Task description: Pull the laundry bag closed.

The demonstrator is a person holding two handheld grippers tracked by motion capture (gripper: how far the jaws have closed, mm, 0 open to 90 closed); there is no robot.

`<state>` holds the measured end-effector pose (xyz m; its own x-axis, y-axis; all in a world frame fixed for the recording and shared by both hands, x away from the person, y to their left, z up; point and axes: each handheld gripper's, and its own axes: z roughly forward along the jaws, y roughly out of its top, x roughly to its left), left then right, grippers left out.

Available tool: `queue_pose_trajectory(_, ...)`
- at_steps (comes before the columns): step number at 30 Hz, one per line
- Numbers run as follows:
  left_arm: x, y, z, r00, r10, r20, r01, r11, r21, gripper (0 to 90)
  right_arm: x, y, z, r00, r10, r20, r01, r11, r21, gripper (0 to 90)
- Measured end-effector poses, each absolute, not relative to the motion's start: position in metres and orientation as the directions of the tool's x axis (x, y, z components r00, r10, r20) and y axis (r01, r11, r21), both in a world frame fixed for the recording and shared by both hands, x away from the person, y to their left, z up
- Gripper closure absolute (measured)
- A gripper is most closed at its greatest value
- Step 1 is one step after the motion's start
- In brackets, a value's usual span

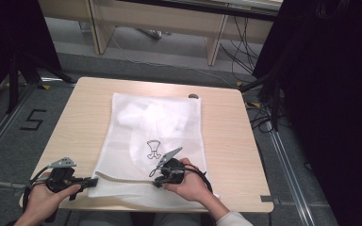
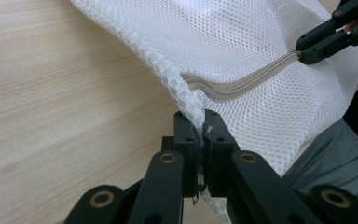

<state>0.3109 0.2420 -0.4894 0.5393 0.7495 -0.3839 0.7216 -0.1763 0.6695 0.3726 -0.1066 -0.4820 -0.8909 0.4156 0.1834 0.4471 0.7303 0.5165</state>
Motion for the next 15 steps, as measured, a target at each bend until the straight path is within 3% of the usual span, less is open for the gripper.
queue_pose_trajectory(15,0.3110,0.2419,-0.4896,0.538,0.750,-0.384,0.722,-0.175,0.669,85.3,0.3728,-0.1113,-0.4823,-0.890,0.417,0.183,0.448,0.727,0.521,82.4)
